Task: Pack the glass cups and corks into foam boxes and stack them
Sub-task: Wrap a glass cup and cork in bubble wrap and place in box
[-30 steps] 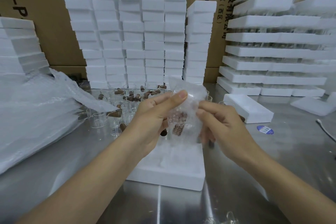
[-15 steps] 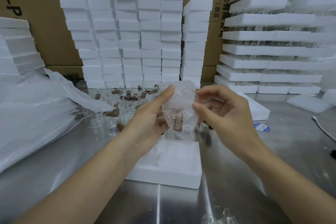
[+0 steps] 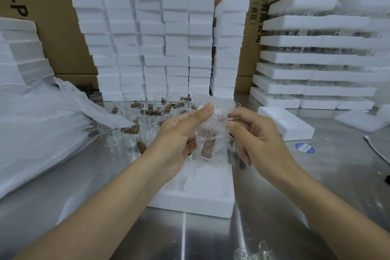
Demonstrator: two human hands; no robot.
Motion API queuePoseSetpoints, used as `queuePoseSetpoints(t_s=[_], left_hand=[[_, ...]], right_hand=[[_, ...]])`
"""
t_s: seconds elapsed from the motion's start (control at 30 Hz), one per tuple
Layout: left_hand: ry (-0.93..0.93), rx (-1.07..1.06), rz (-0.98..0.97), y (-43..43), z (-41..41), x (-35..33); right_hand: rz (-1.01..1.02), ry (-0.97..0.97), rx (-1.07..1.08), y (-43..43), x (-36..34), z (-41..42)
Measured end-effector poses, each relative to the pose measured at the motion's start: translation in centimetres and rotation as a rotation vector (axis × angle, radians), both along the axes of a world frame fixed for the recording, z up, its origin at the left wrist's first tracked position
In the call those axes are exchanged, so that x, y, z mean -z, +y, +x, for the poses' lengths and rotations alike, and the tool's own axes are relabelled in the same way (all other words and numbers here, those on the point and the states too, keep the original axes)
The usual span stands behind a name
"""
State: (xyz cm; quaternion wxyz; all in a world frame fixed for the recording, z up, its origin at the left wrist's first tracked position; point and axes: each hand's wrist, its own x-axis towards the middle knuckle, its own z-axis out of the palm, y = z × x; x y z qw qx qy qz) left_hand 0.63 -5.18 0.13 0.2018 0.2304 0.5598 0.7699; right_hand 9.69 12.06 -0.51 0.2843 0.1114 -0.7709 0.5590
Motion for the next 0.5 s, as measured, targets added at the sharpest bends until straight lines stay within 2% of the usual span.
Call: queuePoseSetpoints(t_s=[0.1, 0.17, 0.27, 0.33, 0.4, 0.5], left_hand=[[-0.01, 0.0, 0.017, -0.5, -0.4, -0.1], [0.014, 0.008, 0.016, -0.7, -0.5, -0.5], [0.002, 0.026, 0.078, -0.8, -0.8, -0.8], [-0.021, 0.041, 0.15, -0.9, -0.9, -0.9], [-0.038, 0.068, 0.206, -1.2, -1.1, -1.1], [-0.018, 0.155, 0.184, -1.7, -1.7, -1.5]], right_hand=[[0.154, -0.064, -0.094, 0.0, -0.1, 0.4], [0.215, -0.076, -0.065, -0.2, -0.1, 0.5], [0.133, 0.042, 0.136, -0.4, 0.4, 0.2], [0.06, 0.05, 0.217, -0.5, 0.7, 0.0], [0.005, -0.062, 0.17, -0.5, 0.6, -0.2], [0.055, -0.193, 0.031, -0.6, 0.6, -0.3]])
